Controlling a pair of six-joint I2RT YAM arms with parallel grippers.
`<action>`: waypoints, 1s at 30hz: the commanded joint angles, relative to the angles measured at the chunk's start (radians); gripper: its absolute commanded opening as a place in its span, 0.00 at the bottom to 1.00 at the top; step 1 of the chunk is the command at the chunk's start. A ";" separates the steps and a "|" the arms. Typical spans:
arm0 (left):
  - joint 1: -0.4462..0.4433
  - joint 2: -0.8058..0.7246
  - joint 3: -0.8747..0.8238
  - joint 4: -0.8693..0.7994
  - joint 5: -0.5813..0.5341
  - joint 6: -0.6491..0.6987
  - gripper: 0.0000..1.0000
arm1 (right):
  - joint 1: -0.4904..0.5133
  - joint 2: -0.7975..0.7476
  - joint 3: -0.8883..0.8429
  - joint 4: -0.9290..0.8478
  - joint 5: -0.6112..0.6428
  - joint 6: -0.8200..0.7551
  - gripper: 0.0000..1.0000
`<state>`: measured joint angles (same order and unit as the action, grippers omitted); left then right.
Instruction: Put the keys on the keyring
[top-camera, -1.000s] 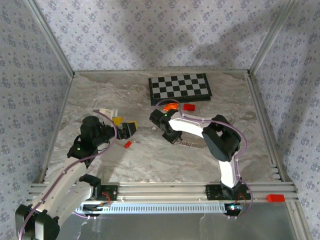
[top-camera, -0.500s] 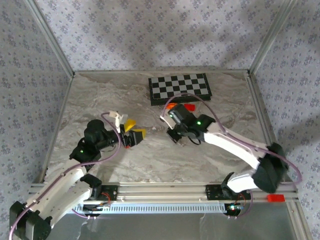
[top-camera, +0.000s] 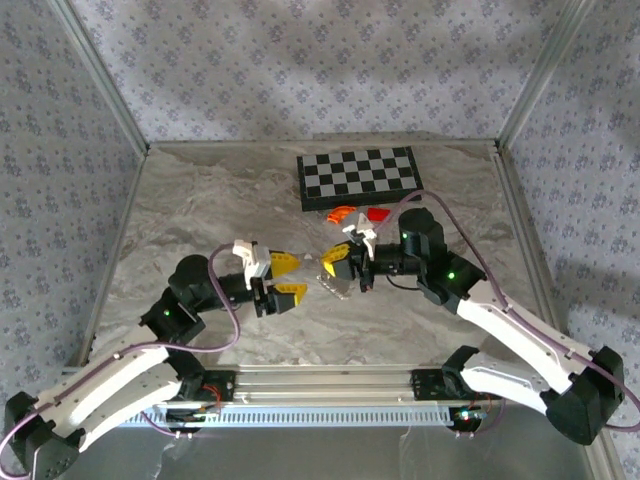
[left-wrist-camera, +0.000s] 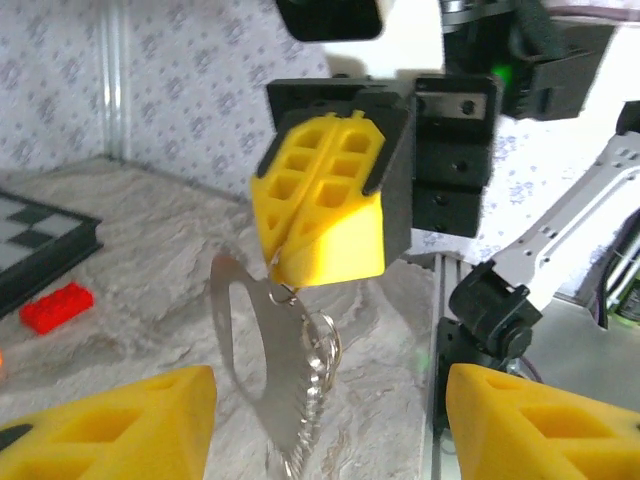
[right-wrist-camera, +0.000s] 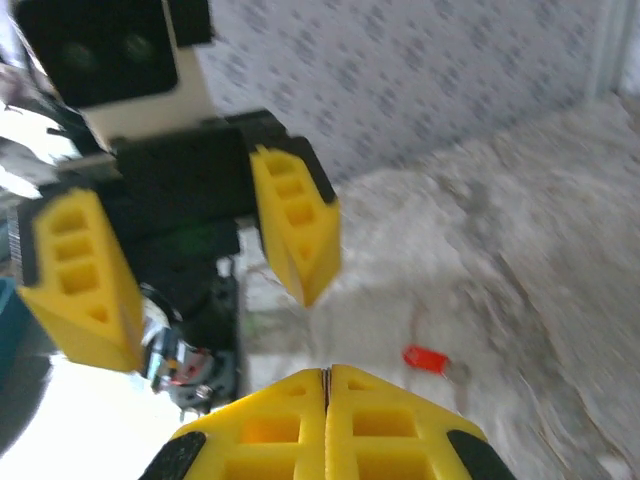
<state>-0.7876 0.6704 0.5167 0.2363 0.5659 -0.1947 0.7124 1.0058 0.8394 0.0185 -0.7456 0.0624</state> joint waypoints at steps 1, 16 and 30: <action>-0.028 -0.025 0.029 0.055 0.027 0.066 0.60 | -0.007 -0.019 -0.021 0.238 -0.174 0.106 0.00; -0.069 -0.076 0.010 0.194 0.032 0.069 0.48 | 0.061 -0.072 -0.034 0.328 -0.221 -0.007 0.00; -0.127 -0.031 0.040 0.196 0.009 0.115 0.31 | 0.102 -0.085 -0.075 0.334 -0.139 -0.131 0.00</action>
<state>-0.9058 0.6491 0.5114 0.3950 0.5762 -0.1013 0.8062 0.9379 0.7700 0.3199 -0.8944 -0.0399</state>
